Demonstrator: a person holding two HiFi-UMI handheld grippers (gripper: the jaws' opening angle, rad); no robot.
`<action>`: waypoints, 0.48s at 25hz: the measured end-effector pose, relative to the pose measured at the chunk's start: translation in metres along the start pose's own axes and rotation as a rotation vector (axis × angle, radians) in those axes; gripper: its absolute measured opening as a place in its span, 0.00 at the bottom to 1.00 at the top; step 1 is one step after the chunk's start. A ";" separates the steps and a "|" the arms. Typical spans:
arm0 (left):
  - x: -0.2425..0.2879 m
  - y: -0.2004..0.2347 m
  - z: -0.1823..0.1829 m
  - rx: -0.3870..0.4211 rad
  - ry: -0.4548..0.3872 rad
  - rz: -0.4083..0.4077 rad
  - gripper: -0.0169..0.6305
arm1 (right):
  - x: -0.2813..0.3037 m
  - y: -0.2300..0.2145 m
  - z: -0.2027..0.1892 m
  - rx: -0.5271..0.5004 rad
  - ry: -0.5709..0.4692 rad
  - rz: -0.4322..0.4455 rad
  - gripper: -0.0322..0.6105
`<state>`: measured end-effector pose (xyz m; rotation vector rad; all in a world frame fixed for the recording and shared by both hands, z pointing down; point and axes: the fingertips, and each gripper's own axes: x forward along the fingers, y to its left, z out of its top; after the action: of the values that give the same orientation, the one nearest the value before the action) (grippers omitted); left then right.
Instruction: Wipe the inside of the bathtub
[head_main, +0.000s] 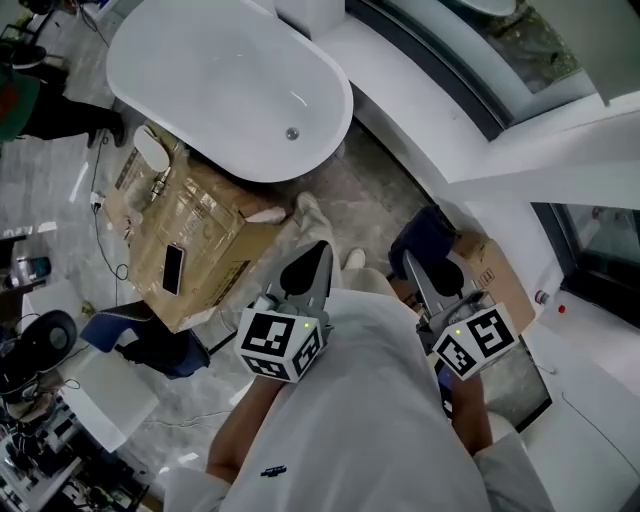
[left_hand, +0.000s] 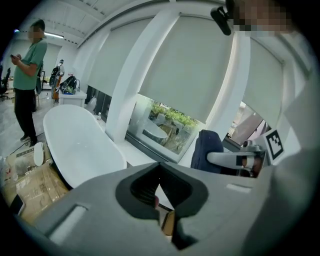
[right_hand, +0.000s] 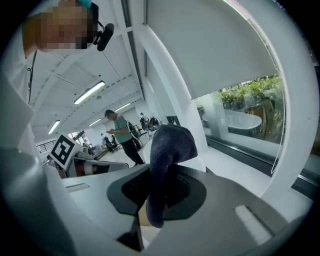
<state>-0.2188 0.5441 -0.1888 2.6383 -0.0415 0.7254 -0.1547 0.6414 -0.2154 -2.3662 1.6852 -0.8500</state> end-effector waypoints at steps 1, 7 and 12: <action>0.008 0.005 0.009 0.004 -0.002 -0.008 0.02 | 0.007 -0.006 0.006 0.005 -0.004 -0.013 0.13; 0.051 0.052 0.067 0.018 -0.004 -0.041 0.02 | 0.066 -0.032 0.057 0.011 -0.025 -0.056 0.13; 0.070 0.099 0.109 0.013 -0.022 -0.058 0.02 | 0.123 -0.033 0.096 -0.028 -0.025 -0.063 0.13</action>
<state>-0.1185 0.4160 -0.2028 2.6481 0.0333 0.6791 -0.0510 0.5223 -0.2365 -2.4494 1.6318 -0.8079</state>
